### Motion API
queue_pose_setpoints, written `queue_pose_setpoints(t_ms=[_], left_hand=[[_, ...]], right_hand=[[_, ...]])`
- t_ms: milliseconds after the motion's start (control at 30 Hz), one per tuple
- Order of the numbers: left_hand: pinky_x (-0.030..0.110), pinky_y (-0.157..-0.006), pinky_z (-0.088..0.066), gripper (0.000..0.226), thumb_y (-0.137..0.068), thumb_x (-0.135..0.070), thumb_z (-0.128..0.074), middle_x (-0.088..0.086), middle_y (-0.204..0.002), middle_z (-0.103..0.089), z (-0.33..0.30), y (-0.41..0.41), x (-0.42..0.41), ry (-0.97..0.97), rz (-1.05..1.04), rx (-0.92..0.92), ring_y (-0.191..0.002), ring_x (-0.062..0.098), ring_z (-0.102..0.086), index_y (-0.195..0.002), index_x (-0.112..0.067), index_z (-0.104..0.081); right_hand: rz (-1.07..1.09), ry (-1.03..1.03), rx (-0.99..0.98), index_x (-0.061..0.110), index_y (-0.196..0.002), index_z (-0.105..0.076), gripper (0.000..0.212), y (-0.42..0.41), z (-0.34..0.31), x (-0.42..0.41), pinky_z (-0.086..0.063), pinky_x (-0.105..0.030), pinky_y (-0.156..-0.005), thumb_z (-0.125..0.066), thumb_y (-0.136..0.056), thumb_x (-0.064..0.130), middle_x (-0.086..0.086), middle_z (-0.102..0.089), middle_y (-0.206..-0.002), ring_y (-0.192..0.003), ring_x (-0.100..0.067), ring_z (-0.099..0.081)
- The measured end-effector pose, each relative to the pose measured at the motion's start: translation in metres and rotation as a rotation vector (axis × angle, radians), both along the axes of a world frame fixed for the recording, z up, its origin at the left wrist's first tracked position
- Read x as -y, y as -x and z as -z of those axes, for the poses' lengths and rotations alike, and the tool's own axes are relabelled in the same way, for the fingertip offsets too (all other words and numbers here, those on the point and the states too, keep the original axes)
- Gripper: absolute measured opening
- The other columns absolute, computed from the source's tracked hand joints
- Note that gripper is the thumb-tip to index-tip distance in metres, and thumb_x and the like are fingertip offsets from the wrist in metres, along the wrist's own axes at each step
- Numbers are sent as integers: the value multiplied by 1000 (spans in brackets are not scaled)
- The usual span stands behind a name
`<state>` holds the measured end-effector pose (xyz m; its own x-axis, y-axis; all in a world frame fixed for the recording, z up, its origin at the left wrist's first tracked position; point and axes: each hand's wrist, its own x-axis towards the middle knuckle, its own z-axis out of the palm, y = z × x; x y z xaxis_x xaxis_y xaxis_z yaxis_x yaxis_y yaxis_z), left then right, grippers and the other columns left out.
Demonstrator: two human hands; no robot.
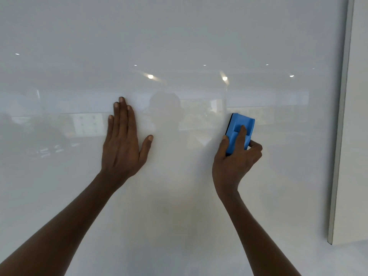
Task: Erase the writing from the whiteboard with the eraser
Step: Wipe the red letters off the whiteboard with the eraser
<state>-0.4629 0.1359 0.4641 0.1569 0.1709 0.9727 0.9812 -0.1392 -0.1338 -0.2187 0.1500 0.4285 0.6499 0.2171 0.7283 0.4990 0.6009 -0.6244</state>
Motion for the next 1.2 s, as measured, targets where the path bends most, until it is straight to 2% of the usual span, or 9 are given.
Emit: queue_pose_setpoints(t_ms=[67,200,333,433,533,800,900,1033,1200], left_hand=[[39,-132,0,83,-106,-48,-36,24,-172,1,-4,22,5,-3,-22,28,-161,31,8,-163,5,-5],[38,-131,2,83,-106,-48,-35,21,-173,4,-4,59,15,16,-54,62,-161,30,9,-163,2,-2],[38,-131,0,80,-106,-46,-33,19,-173,4,3,69,17,11,-52,61,-161,27,10,-164,1,-3],[36,-131,2,79,-106,-44,-32,19,-173,3,4,68,16,3,-43,68,-162,27,9,-164,1,-4],[35,-131,2,76,-107,-41,-32,19,-173,2,5,66,19,11,-26,91,-161,26,8,-164,2,-4],[35,-131,6,77,-106,-36,-33,21,-172,6,31,61,29,114,43,153,-160,27,11,-162,5,-1],[35,-131,5,76,-106,-34,-34,20,-172,6,60,52,34,151,83,186,-161,30,9,-163,4,-2],[37,-131,3,75,-106,-34,-33,20,-173,5,99,34,43,209,87,206,-161,31,7,-162,5,-4],[34,-131,4,74,-107,-37,-30,18,-172,6,142,20,60,294,87,207,-161,28,10,-162,6,-5]], right_hand=[[19,-22,23,12,-143,-46,52,11,-16,2,-33,-23,-82,-62,-96,24,-21,-48,-109,-100,-28,-44],[31,-66,114,10,-143,-46,51,38,-46,9,-46,-38,-86,-62,-96,23,-23,-49,-111,-101,-32,-47],[37,-82,285,10,-141,-49,50,69,-70,16,-47,-49,-88,-61,-96,27,-25,-51,-111,-101,-38,-49],[33,-102,500,11,-142,-48,52,96,-72,22,-46,-48,-88,-61,-95,29,-26,-53,-114,-100,-40,-51],[54,-100,691,13,-143,-47,53,120,-59,27,-47,-43,-84,-57,-96,33,-22,-54,-116,-100,-33,-51],[61,-98,970,18,-140,-51,48,132,19,32,-48,-41,-78,-54,-94,31,-17,-57,-111,-90,-28,-53],[58,-75,972,19,-138,-54,47,111,46,31,-49,-42,-78,-57,-92,30,-17,-59,-111,-88,-30,-54],[72,-2,863,17,-138,-53,48,73,61,28,-48,-44,-80,-58,-93,29,-20,-59,-115,-89,-35,-53],[30,124,748,15,-144,-46,53,45,74,35,-46,-49,-88,-61,-95,25,-23,-52,-125,-101,-37,-51]])
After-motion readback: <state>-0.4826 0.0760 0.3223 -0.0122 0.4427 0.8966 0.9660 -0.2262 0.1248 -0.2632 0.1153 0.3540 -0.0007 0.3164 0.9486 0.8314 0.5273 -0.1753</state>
